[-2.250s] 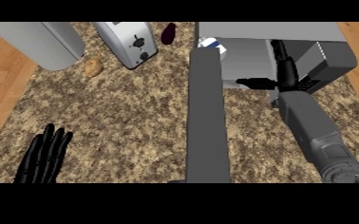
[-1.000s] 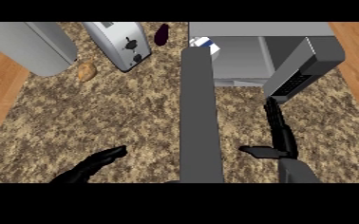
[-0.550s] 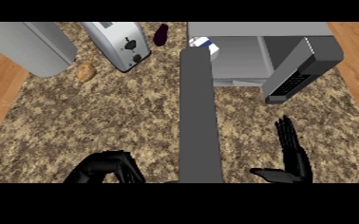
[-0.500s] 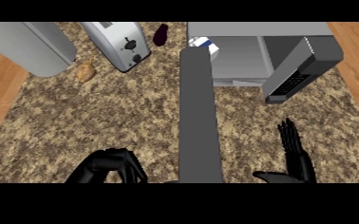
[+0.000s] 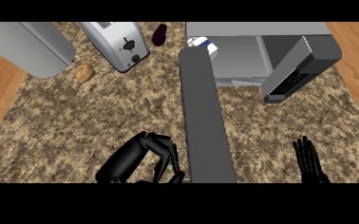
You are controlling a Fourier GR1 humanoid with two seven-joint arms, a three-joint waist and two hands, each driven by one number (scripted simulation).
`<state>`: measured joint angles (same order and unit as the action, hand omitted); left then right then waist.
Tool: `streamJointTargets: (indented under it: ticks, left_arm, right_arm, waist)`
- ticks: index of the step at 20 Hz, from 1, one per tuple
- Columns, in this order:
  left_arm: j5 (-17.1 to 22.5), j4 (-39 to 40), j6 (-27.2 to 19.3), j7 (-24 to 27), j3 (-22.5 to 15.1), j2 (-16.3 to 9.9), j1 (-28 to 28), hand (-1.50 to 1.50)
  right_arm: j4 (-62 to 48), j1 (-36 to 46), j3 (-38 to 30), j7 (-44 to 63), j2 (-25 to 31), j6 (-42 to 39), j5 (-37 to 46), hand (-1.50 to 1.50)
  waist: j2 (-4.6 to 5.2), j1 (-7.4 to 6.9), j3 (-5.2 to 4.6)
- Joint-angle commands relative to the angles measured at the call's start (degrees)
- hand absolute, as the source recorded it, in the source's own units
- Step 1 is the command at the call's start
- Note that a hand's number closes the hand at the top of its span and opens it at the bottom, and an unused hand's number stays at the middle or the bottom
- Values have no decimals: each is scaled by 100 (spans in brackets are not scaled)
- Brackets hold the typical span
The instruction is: Pick up the milk, place it into the microwave and close the microwave
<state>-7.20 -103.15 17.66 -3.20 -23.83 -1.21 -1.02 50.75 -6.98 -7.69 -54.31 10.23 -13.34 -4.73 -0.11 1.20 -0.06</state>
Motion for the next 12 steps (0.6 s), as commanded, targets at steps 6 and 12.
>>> streamJointTargets:
  ticks: [6,12]
  left_arm:
    - [-470,1794,-939,543,-1293,120,1089,150]
    - [-37,2753,-2090,277,-2394,121,2008,150]
  right_arm:
    - [1288,-980,160,-32,248,-622,-381,-150]
    - [1966,-1097,333,152,566,-1068,-731,-150]
  waist:
    - [14,12,0]
    - [35,190,-1]
